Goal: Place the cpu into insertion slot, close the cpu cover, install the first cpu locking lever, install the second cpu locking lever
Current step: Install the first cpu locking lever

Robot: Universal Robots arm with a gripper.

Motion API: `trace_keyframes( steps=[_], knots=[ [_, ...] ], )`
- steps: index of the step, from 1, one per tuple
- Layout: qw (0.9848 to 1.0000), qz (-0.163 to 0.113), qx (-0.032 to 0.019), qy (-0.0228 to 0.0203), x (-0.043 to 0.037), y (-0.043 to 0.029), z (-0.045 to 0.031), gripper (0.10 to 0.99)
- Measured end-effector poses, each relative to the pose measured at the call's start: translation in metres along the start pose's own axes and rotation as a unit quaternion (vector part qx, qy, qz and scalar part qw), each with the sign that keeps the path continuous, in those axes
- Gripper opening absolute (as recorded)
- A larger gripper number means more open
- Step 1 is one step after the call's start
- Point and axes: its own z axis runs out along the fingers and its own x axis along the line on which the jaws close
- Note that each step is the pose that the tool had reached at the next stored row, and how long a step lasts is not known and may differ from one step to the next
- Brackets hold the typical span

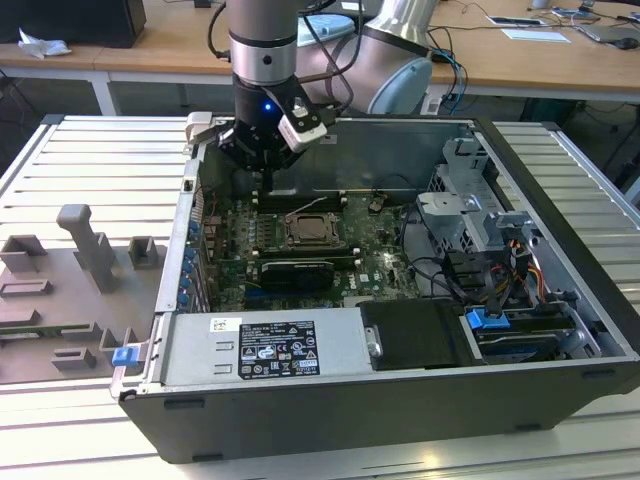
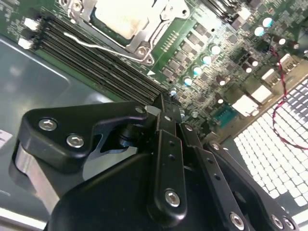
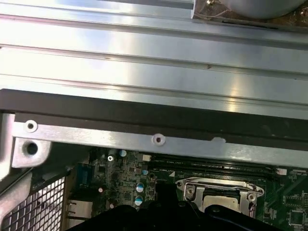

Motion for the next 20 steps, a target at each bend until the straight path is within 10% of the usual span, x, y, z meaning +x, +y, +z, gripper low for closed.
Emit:
trace_keyframes(
  steps=[10,15,20],
  knots=[
    [1.0,0.008,-0.0016,-0.0006,-0.0163,-0.0017,0.0068,0.106],
    [0.9994,0.012,-0.0338,-0.0044,-0.0163,-0.005,0.0078,0.106],
    [0.9993,0.014,-0.0322,-0.0109,-0.0176,-0.0064,0.012,0.106]
  ],
)
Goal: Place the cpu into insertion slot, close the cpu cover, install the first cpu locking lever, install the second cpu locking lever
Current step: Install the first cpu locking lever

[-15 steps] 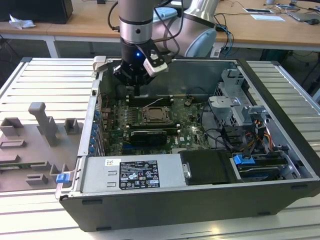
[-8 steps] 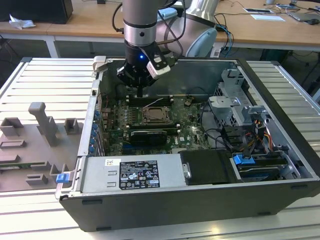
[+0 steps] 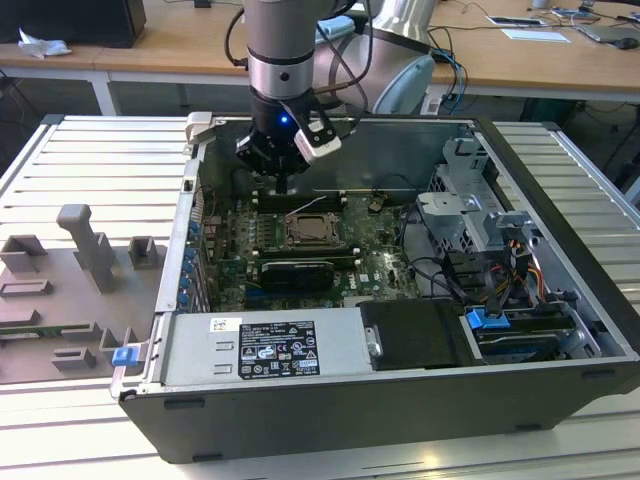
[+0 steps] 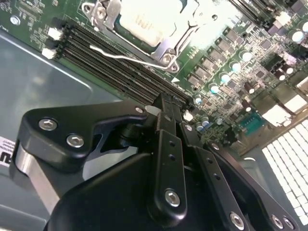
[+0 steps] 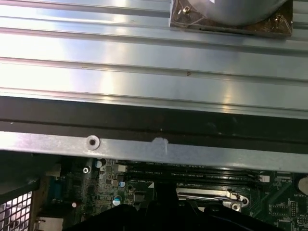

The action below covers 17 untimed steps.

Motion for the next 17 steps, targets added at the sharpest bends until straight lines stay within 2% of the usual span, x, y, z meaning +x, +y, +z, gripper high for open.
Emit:
trace_keyframes(
  steps=[2,8,11,17],
  knots=[
    [1.0,0.001,0.0014,-0.0018,-0.0013,-0.0003,0.0014,0.106],
    [1.0,0.004,0.0018,-0.0022,-0.0068,-0.0019,0.0073,0.106],
    [1.0,0.005,0.0018,-0.0022,-0.0119,-0.0028,0.0118,0.106],
    [1.0,0.005,0.0018,-0.0022,-0.0254,-0.0037,0.0138,0.106]
  ],
)
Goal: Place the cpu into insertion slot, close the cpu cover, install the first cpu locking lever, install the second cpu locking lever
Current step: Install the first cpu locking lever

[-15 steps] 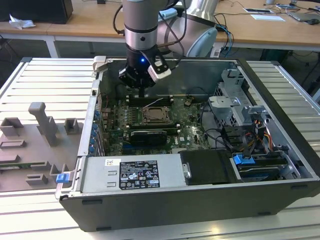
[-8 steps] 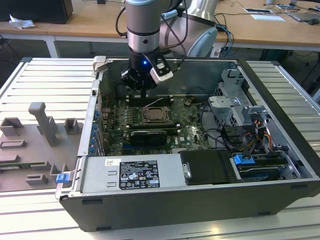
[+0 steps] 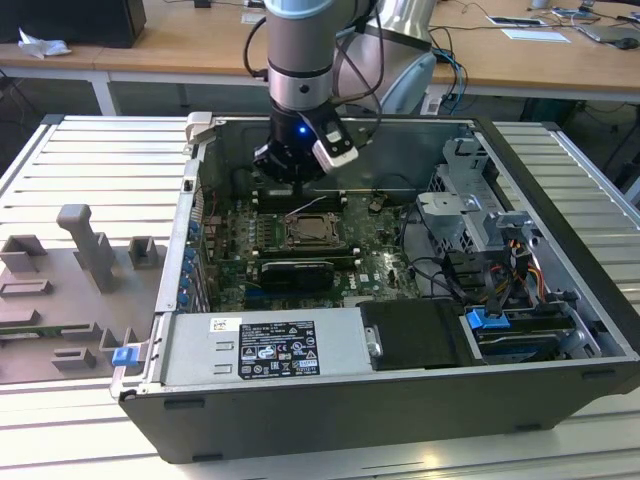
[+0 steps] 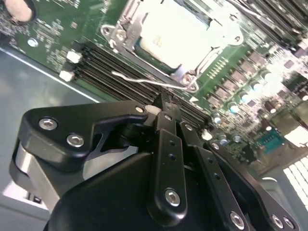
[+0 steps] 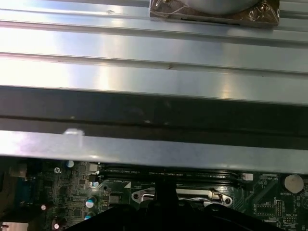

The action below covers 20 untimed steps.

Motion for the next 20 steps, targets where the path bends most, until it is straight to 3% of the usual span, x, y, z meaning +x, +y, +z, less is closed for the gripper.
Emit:
trace_keyframes(
  steps=[7,20],
  knots=[
    [1.0,0.0,0.0001,0.0,-0.0142,0.0013,0.0051,0.106],
    [1.0,0.0,0.0003,0.0,-0.0282,0.0014,0.0148,0.106]
  ],
)
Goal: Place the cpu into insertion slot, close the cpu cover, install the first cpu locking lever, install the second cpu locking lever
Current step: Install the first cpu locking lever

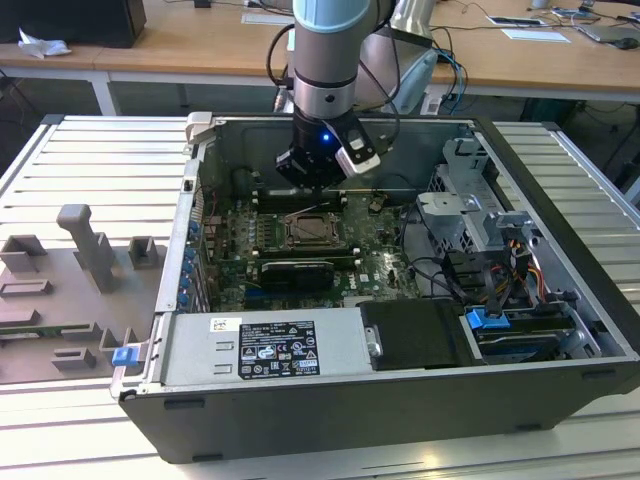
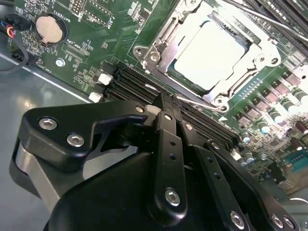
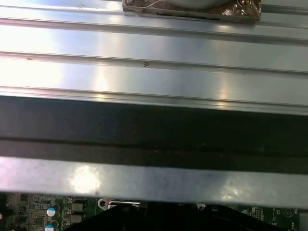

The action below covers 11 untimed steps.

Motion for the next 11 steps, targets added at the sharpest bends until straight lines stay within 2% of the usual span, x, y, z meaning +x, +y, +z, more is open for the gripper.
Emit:
trace_keyframes(
  steps=[11],
  knots=[
    [1.0,0.001,0.0005,-0.0003,-0.0035,-0.0015,0.0133,0.106]
  ],
)
